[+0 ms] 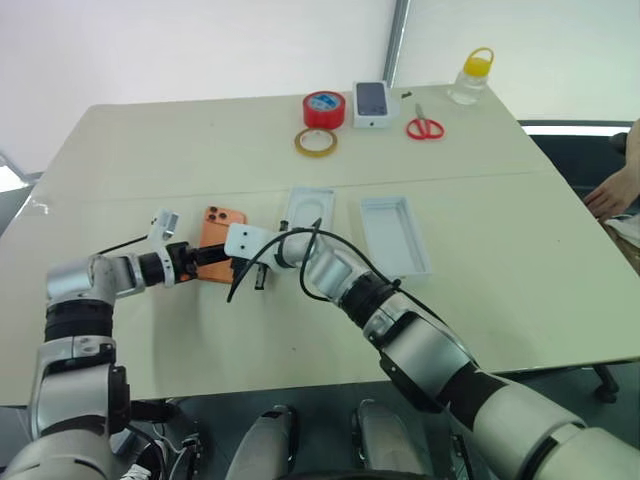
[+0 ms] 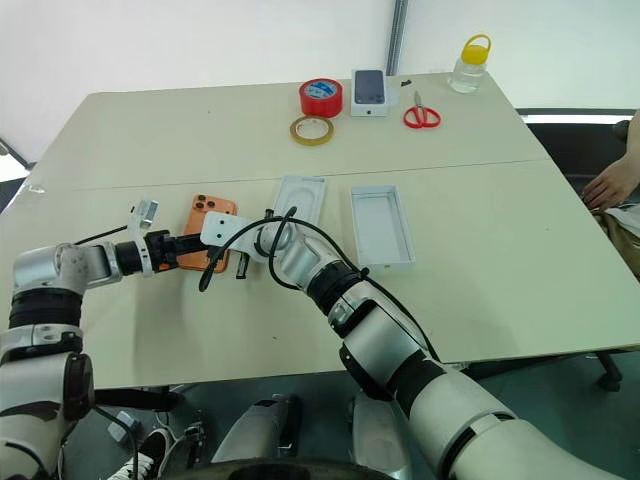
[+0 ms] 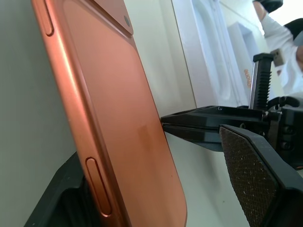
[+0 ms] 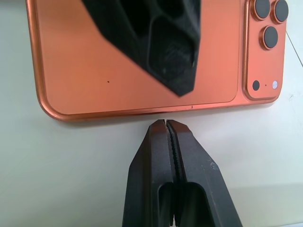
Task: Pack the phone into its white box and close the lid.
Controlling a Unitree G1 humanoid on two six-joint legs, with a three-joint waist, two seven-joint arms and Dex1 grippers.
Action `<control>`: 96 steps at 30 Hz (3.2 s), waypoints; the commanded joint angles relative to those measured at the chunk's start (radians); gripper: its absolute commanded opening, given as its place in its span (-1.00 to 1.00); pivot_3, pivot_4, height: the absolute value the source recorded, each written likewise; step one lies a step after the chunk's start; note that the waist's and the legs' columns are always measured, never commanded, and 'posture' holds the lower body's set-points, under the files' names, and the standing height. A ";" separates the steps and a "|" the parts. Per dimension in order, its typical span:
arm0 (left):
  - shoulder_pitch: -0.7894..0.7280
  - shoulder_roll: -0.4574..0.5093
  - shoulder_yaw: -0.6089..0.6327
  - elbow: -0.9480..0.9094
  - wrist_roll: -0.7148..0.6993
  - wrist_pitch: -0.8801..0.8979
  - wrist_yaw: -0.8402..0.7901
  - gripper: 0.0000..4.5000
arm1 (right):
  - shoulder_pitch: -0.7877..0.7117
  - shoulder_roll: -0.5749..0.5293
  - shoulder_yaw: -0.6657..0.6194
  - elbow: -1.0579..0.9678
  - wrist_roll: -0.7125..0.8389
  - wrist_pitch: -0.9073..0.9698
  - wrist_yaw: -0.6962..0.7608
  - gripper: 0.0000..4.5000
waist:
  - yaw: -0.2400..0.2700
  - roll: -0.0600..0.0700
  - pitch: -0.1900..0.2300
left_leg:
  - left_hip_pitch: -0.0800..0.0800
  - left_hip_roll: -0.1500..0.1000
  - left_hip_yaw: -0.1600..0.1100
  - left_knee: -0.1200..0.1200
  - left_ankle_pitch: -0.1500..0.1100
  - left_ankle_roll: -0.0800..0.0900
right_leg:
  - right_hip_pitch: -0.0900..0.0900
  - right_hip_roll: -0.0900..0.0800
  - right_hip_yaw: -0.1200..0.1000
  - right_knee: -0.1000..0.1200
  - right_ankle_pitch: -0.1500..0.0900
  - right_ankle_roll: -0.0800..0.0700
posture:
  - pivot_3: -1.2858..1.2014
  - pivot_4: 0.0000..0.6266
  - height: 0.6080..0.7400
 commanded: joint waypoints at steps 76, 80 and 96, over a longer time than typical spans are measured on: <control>0.259 -0.246 0.463 -0.435 -0.595 0.259 0.563 -1.00 | 0.246 -0.392 -0.091 -0.460 0.224 -0.062 0.288 -0.07 | 0.008 -0.006 0.002 | -0.003 0.002 0.002 0.000 0.000 0.000 | 0.002 0.000 0.000 -0.002 0.000 0.000 | 0.03 -0.52 1.00; 0.263 -0.243 0.455 -0.429 -0.601 0.253 0.564 -1.00 | 0.243 -0.391 -0.094 -0.465 0.233 -0.059 0.295 -0.19 | 0.007 -0.006 0.002 | -0.003 0.002 0.002 0.000 0.000 -0.001 | 0.002 0.000 0.000 -0.002 0.000 0.000 | 0.03 -0.52 1.00; 0.257 -0.222 0.463 -0.437 -0.654 0.258 0.580 -1.00 | 0.331 -0.471 -0.065 -0.679 0.265 -0.002 0.434 -0.96 | 0.012 -0.006 0.002 | -0.003 0.002 0.002 0.000 0.000 0.000 | 0.002 0.000 0.000 -0.003 0.000 0.000 | 0.03 -0.52 1.00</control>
